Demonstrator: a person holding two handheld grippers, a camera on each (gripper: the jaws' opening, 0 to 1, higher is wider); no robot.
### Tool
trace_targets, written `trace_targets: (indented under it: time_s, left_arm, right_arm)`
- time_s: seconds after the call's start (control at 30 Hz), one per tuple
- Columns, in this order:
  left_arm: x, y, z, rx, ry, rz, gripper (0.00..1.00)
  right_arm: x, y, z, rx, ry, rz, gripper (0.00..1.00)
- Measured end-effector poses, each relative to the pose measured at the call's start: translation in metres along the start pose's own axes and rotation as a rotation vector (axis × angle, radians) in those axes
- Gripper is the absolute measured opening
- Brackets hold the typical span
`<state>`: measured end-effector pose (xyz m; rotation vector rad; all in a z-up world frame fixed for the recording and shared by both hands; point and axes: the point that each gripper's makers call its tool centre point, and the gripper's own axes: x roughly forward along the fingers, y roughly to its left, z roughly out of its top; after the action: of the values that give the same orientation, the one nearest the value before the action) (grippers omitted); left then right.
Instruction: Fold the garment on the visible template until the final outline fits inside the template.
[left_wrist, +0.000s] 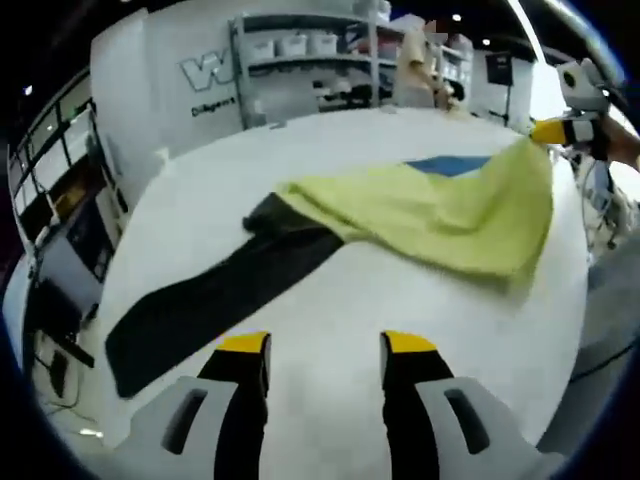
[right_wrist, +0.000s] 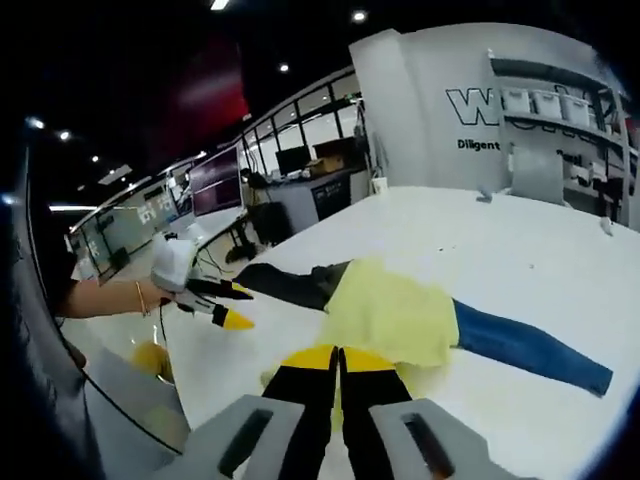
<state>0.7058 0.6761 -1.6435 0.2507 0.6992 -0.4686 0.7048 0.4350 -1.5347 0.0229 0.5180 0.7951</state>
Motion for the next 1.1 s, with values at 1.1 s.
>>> trace_targets:
  time_s: [1.1]
  left_arm:
    - [0.056,-0.200,0.028,0.046,-0.039,-0.405,0.32]
  right_arm:
    - [0.005,-0.003,0.071,-0.040,-0.135,-0.013,0.00]
